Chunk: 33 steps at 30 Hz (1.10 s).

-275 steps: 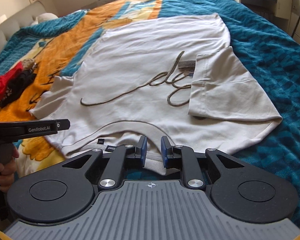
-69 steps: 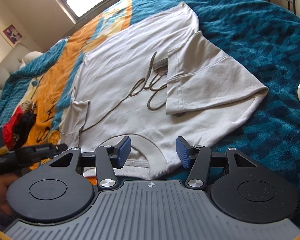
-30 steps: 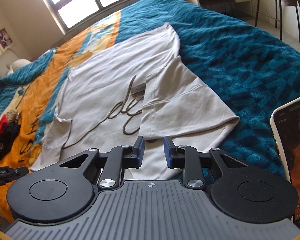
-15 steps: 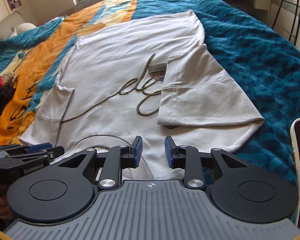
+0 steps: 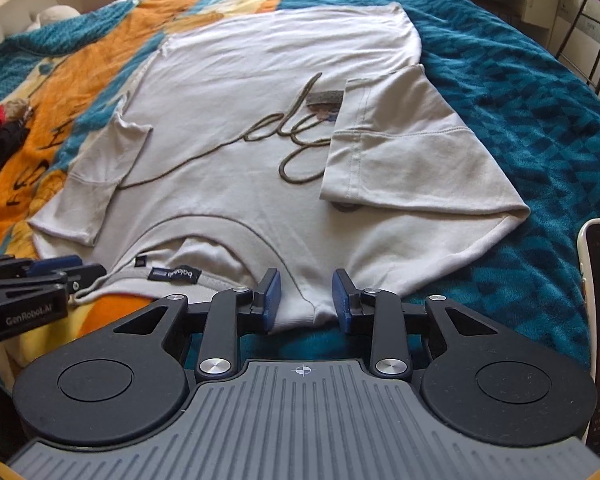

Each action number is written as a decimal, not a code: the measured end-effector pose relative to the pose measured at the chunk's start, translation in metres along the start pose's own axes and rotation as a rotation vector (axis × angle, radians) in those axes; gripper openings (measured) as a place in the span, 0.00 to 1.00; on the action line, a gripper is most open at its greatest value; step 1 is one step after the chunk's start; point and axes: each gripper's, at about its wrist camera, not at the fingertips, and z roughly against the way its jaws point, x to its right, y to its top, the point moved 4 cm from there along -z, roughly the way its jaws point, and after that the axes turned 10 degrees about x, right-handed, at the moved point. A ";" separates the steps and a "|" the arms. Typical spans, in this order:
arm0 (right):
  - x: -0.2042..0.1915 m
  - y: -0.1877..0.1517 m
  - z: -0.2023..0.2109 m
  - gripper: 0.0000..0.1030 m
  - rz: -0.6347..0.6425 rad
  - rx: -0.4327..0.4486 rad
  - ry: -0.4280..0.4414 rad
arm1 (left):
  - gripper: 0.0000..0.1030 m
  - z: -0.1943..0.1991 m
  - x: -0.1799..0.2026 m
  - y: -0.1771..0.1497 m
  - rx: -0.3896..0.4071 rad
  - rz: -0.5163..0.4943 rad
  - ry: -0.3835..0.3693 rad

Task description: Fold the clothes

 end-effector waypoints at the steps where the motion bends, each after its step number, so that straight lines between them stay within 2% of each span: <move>1: 0.000 -0.001 0.004 0.33 0.007 -0.006 0.001 | 0.27 0.002 0.000 0.000 -0.001 0.001 -0.002; 3: 0.000 -0.003 0.015 0.33 0.020 -0.009 0.005 | 0.27 0.012 -0.001 0.001 -0.005 0.005 -0.009; 5: -0.001 -0.002 0.027 0.34 0.027 0.004 0.014 | 0.28 0.026 -0.003 0.008 0.027 0.022 -0.022; 8: -0.005 0.009 0.037 0.34 0.009 0.066 0.055 | 0.29 0.045 -0.006 0.021 0.101 0.052 -0.036; 11: -0.011 0.020 0.043 0.34 -0.007 0.116 0.093 | 0.30 0.043 0.000 0.032 0.136 0.065 -0.045; 16: -0.023 0.024 0.032 0.34 0.000 0.107 0.109 | 0.30 0.014 0.015 0.029 0.093 0.034 -0.052; 19: -0.026 0.022 0.029 0.34 -0.003 0.094 0.121 | 0.30 -0.009 0.022 0.014 -0.018 0.039 -0.081; 20: -0.026 0.022 0.028 0.34 -0.003 0.093 0.120 | 0.30 -0.010 0.023 0.011 -0.025 0.035 -0.077; 23: -0.024 0.027 0.025 0.34 -0.008 0.103 0.121 | 0.29 -0.006 0.026 0.006 -0.012 0.007 -0.067; 27: -0.025 0.031 0.007 0.34 -0.003 0.100 0.108 | 0.30 -0.005 0.025 0.006 -0.017 0.018 -0.072; 30: -0.023 0.017 -0.015 0.34 0.036 -0.001 0.021 | 0.30 -0.005 0.025 0.005 -0.016 0.012 -0.070; 33: -0.021 0.002 -0.008 0.34 0.072 -0.012 0.011 | 0.30 -0.004 0.026 0.004 -0.015 0.006 -0.068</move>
